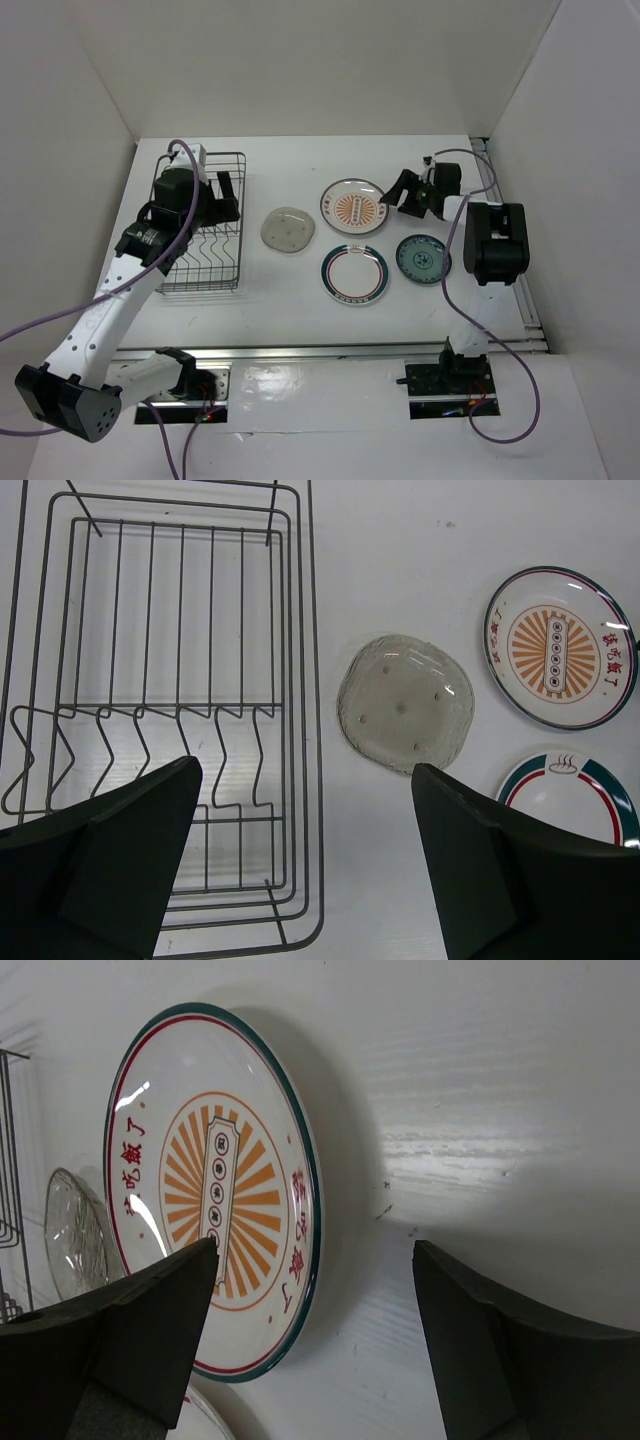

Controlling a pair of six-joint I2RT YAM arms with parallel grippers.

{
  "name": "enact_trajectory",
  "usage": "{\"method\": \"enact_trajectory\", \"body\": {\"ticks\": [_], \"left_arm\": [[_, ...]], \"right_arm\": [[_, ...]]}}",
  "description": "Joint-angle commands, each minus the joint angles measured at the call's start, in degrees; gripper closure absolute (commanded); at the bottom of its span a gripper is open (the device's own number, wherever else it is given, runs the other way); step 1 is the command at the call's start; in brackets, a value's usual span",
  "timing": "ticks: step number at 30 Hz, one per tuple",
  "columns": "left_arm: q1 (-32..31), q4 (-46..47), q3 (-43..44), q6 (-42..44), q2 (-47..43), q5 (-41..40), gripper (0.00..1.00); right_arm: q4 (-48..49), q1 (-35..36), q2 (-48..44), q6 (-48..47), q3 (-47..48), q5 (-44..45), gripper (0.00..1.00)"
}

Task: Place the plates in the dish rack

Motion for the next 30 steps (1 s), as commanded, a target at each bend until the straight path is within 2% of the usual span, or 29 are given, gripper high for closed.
{"method": "enact_trajectory", "body": {"ticks": [1,5,10,15,18,20,21,22,24,26,27,28,30], "left_arm": [[0.12,2.32,-0.17,1.08,-0.28,0.92,0.0],[0.12,2.32,-0.17,1.08,0.25,0.4,0.0],[0.12,2.32,-0.17,1.08,1.57,0.39,0.0],[0.12,1.71,0.36,1.08,2.71,1.54,0.0],[0.12,1.09,0.89,1.08,4.02,1.54,0.0],[0.12,0.48,1.41,1.08,4.55,1.54,0.0],[0.12,0.48,1.41,1.08,4.56,1.54,0.0],[0.12,0.48,1.41,1.08,4.56,1.54,0.0],[0.12,0.48,1.41,1.08,4.56,1.54,0.0],[0.12,0.48,1.41,1.08,4.56,1.54,0.0],[0.12,0.48,1.41,1.08,4.56,1.54,0.0],[0.12,0.48,1.41,1.08,5.08,1.54,0.0],[0.12,0.48,1.41,1.08,5.08,1.54,0.0]], "right_arm": [[2.53,0.94,1.69,-0.62,2.65,-2.39,0.17],[2.0,0.94,3.62,-0.62,4.41,-2.39,0.3],[2.96,0.94,4.16,-0.62,3.53,-4.24,0.33],[6.13,0.94,5.47,1.22,1.51,-7.93,0.43],[6.66,0.94,6.0,1.23,0.98,-7.93,0.57],[6.66,0.94,6.53,1.76,0.98,-8.46,0.57],[6.66,0.94,7.05,1.76,0.98,-8.46,0.62],[6.66,0.94,7.06,1.76,0.98,-8.46,0.63],[6.66,0.94,7.67,2.28,0.98,-8.46,0.73],[6.66,0.42,7.67,2.99,0.98,-7.93,0.79],[6.66,0.42,8.19,3.6,0.98,-7.93,0.84],[6.66,-0.28,8.2,4.47,1.51,-7.24,0.96],[6.04,-1.69,8.81,5.79,1.51,-7.23,1.0]]}}
